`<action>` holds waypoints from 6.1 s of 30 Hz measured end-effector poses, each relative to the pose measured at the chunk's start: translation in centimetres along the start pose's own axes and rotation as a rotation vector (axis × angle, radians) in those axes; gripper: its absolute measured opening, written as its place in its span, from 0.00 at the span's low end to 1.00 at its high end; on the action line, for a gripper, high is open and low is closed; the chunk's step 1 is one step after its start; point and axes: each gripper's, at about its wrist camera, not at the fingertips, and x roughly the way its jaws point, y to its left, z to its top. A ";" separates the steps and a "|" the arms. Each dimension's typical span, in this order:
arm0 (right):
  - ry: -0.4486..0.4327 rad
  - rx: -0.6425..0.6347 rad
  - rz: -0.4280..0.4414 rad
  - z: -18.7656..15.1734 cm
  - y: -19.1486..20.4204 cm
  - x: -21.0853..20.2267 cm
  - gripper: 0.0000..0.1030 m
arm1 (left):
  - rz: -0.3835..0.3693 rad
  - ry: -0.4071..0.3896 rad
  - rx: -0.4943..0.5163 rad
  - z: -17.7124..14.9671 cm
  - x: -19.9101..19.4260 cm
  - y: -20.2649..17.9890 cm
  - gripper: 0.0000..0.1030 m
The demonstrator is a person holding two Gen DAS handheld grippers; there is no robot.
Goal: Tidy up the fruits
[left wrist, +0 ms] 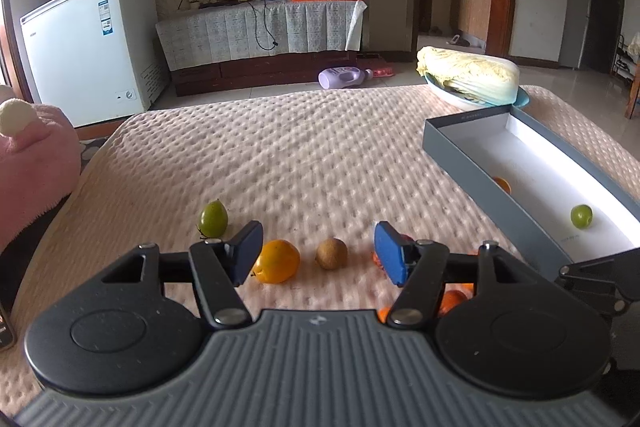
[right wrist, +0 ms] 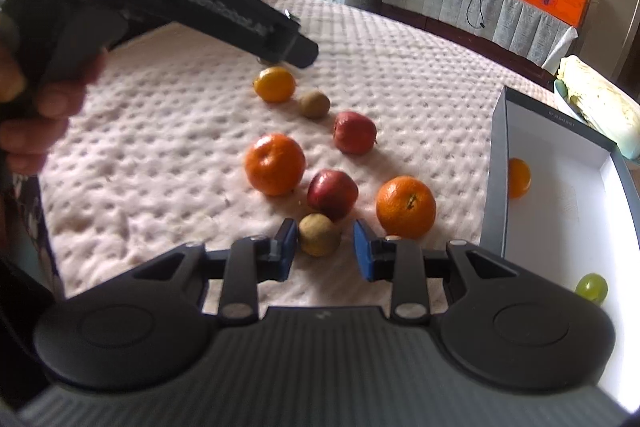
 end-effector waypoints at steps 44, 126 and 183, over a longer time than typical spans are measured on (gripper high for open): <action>-0.120 0.063 -0.081 0.6 -3.8 -4.5 0.27 | -0.185 0.139 0.037 -3.8 2.0 -4.1 0.40; -0.154 0.213 -0.214 -4.7 -12.8 -11.9 0.26 | -0.160 0.039 -0.023 5.6 8.0 -19.2 0.39; -0.128 0.278 -0.225 -4.4 -13.4 -10.0 0.26 | -0.076 0.062 0.034 3.4 1.7 -16.0 0.71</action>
